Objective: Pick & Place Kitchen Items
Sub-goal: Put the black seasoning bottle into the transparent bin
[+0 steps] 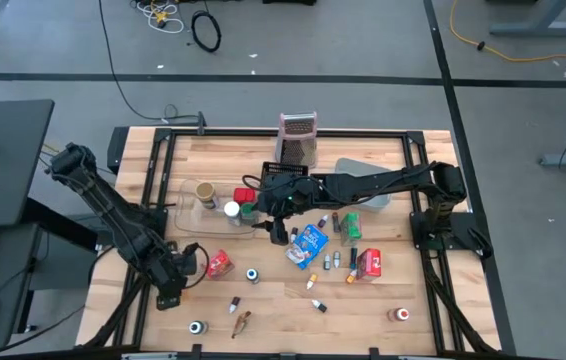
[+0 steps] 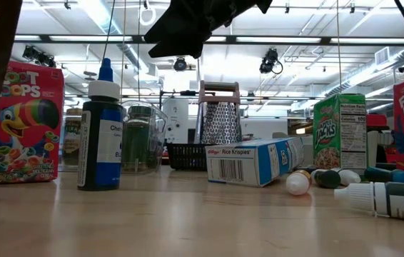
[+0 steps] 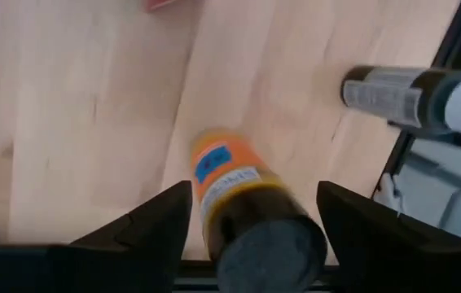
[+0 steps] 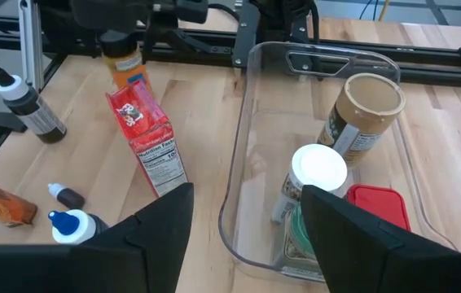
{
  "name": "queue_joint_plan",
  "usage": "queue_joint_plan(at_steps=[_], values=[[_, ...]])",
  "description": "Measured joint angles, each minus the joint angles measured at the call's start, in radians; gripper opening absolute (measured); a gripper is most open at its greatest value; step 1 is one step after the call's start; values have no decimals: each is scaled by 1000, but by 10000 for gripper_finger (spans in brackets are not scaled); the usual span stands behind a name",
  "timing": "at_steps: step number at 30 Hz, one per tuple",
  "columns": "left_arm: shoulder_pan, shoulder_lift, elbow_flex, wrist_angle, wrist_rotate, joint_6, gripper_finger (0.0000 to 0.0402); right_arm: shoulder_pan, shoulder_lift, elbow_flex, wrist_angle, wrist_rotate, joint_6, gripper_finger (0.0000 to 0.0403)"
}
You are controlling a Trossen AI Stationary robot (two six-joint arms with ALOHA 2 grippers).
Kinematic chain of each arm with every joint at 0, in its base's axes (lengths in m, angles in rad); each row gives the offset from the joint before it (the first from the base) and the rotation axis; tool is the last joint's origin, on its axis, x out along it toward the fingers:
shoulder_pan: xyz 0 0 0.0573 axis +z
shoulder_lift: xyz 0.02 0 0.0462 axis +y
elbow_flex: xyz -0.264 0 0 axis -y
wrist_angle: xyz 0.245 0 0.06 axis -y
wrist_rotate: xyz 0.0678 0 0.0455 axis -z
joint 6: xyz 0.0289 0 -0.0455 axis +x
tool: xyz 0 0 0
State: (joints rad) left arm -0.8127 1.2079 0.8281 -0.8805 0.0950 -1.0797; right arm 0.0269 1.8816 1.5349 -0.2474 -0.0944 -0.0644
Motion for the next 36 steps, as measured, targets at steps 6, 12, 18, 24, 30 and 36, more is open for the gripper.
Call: queue_joint_plan(at_steps=[6, 12, 18, 24, 30, 36], values=[[0, 5, 1, -52, -33, 41, 287, 0, 0, 0, 1, 0, 0, 238], [0, 2, 1, -53, 25, 0, 284, 0, 0, 0, 1, 0, -1, 238], [0, 2, 1, -57, 57, -31, 283, 0, 0, 0, 0, 0, -1, 238], [-10, 2, 1, -98, 86, -24, 283, 0, 0, 0, 0, 0, -1, 238], [-30, 2, 1, -138, 102, -22, 277, 0, 0, 0, 0, 0, -1, 238], [-34, 0, 5, -149, 107, -33, 219, 0, 0, 0, 0, 0, -1, 238]])
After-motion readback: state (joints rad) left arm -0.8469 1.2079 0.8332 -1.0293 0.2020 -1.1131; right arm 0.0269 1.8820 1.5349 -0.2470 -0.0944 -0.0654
